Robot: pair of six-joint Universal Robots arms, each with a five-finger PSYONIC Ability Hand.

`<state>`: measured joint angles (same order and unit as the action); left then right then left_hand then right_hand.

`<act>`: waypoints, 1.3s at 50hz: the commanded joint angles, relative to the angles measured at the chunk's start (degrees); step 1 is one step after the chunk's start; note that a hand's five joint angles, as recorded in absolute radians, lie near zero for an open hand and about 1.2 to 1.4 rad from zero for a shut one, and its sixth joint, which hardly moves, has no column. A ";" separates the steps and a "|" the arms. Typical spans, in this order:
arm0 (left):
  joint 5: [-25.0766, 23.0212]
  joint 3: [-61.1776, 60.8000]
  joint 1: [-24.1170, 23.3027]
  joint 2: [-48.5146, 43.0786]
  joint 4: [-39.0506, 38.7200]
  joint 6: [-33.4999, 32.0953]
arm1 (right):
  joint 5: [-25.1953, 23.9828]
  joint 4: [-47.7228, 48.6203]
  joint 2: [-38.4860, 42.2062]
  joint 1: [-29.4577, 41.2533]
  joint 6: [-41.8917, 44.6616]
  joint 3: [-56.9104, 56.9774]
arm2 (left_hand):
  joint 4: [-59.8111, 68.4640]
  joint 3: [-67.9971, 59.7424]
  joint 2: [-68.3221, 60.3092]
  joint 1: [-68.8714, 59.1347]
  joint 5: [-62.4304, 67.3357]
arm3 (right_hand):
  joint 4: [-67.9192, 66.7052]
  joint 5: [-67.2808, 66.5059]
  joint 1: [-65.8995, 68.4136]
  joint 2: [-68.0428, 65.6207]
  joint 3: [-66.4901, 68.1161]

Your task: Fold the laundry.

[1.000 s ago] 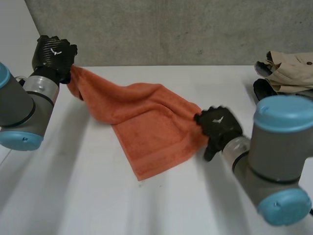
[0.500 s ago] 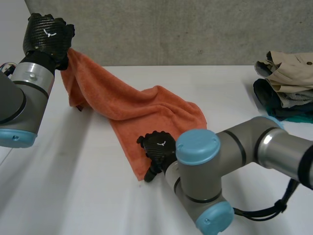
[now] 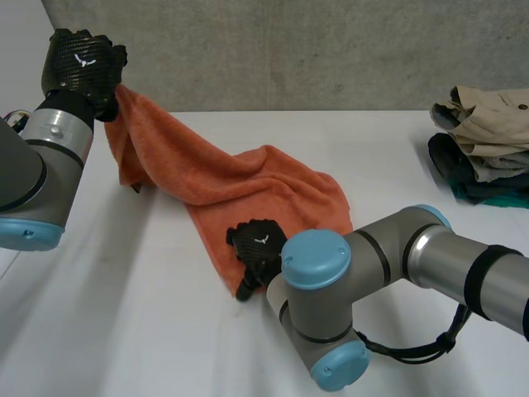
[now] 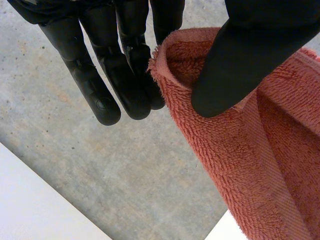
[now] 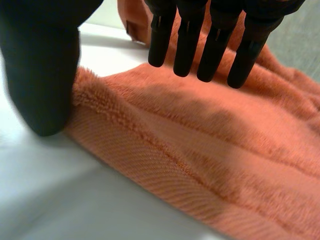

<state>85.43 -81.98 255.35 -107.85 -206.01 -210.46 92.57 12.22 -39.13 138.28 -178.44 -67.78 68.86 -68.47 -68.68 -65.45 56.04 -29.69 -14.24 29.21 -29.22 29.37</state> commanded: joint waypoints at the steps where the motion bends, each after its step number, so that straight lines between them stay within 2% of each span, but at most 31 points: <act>1: 0.00 0.15 -0.03 0.00 0.00 -0.04 | 0.60 3.07 0.10 -0.20 2.83 0.89 | 11.14 -11.53 -11.32 -14.55 13.96 | -5.12 -10.57 5.60 -5.59 5.44; 7: 0.00 -0.02 -0.11 0.00 0.00 -0.04 | 0.68 3.69 1.86 -0.55 3.80 3.09 | 11.14 -11.53 -11.32 -14.55 13.96 | -7.30 -12.75 7.78 -7.77 7.62; 10: 0.00 -0.11 -0.11 0.00 0.00 -0.04 | 0.68 3.69 2.65 -0.56 4.85 4.50 | 11.14 -11.53 -11.32 -14.55 13.96 | -13.17 -18.63 13.65 -13.64 13.50; 13: 0.09 -0.11 -0.03 0.00 0.09 -0.04 | 0.60 3.78 2.91 -1.34 6.34 5.38 | 11.14 -11.53 -11.32 -14.55 13.96 | -34.31 -39.76 34.79 -34.78 34.63; 14: 0.09 -0.11 -0.03 0.00 0.09 -0.04 | 0.60 3.87 2.31 -2.22 6.78 5.47 | 11.14 -11.53 -11.32 -14.55 13.96 | -50.15 -55.60 50.63 -50.62 50.47; 18: 0.26 -0.20 0.24 0.00 0.26 -0.04 | 0.34 3.60 -0.06 -4.42 6.79 5.29 | 11.14 -11.53 -11.32 -14.55 13.96 | -50.31 -55.76 50.79 -50.78 50.63; 22: 0.18 -0.20 0.50 0.62 0.88 -0.21 | -0.72 -0.33 -8.40 -8.19 8.71 3.89 | 11.14 -11.53 -11.32 -14.55 13.96 | -50.31 -55.76 50.79 -50.78 50.63; 25: 0.18 -0.46 0.68 1.32 1.57 -0.39 | -3.09 -9.47 -14.65 -11.53 15.64 4.15 | 11.14 -11.53 -11.32 -14.55 13.96 | -50.31 -55.76 50.79 -50.78 50.63; 27: 0.00 -0.81 0.85 2.28 2.72 -0.47 | -4.76 -16.57 -19.73 -15.64 23.87 4.24 | 11.14 -11.53 -11.32 -14.55 13.96 | -50.31 -55.76 50.79 -50.78 50.63; 31: -0.18 -1.60 2.52 4.31 6.58 -0.65 | -4.24 -24.77 -27.48 -21.99 36.91 4.06 | 11.14 -11.53 -11.32 -14.55 13.96 | -50.31 -55.76 50.79 -50.78 50.63; 34: -0.35 -2.30 3.57 6.15 11.41 -0.74 | -2.32 -28.37 -33.79 -24.37 42.45 3.89 | 11.14 -11.53 -11.32 -14.55 13.96 | -50.31 -55.76 50.79 -50.78 50.63; 38: -2.02 -3.18 3.67 8.79 19.23 -0.91 | -0.72 -32.50 -42.49 -25.51 44.05 3.19 | 11.14 -11.53 -11.32 -14.55 13.96 | -50.31 -55.76 50.79 -50.78 50.63; 43: -7.46 -4.85 3.40 11.87 31.98 -1.18 | -1.16 -37.61 -46.74 -26.22 45.89 0.82 | 11.14 -11.53 -11.32 -14.55 13.96 | -50.31 -55.76 50.79 -50.78 50.63; 46: -9.13 -6.17 3.92 13.10 36.28 -1.35 | -1.34 -38.41 -46.66 -27.18 47.56 -1.99 | 11.14 -11.53 -11.32 -14.55 13.96 | -50.31 -55.76 50.79 -50.78 50.63; 49: -9.49 -7.23 4.10 12.84 36.65 -2.67 | -1.25 -38.76 -45.43 -28.76 50.20 -5.51 | 11.14 -11.53 -11.32 -14.55 13.96 | -50.31 -55.76 50.79 -50.78 50.63; 51: -9.49 -7.93 4.19 11.53 36.47 -6.52 | -0.81 -38.50 -43.68 -29.12 51.60 -6.39 | 11.14 -11.53 -11.32 -14.55 13.96 | -50.31 -55.76 50.79 -50.78 50.63; 56: -9.23 -6.44 4.28 2.75 34.63 -18.12 | 0.07 -38.15 -30.61 -29.47 53.98 -3.78 | 11.14 -11.53 -11.32 -14.55 13.96 | -50.31 -55.76 50.79 -50.78 50.63; 58: -8.88 -2.95 4.19 -1.99 32.01 -22.95 | 0.85 -37.71 -26.72 -29.38 53.81 -0.96 | 11.14 -11.53 -11.32 -14.55 13.96 | -50.31 -55.76 50.79 -50.78 50.63; 61: -8.00 4.94 3.23 -8.75 27.01 -26.13 | 3.32 -33.59 -20.39 -29.12 52.76 5.98 | 11.14 -11.53 -11.32 -14.55 13.96 | -50.31 -55.76 50.79 -50.78 50.63; 65: -5.98 17.43 1.47 -14.75 19.63 -24.92 | 4.46 -21.48 -16.78 -28.86 48.20 14.68 | 11.14 -11.53 -11.32 -14.55 13.96 | -50.31 -55.76 50.79 -50.78 50.63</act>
<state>77.00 -80.87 258.98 -112.56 -176.31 -233.88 94.69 -22.24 -63.03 108.95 -125.40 -65.15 68.87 -68.50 -68.71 -65.45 56.04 -68.63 -56.12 64.31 -67.77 68.27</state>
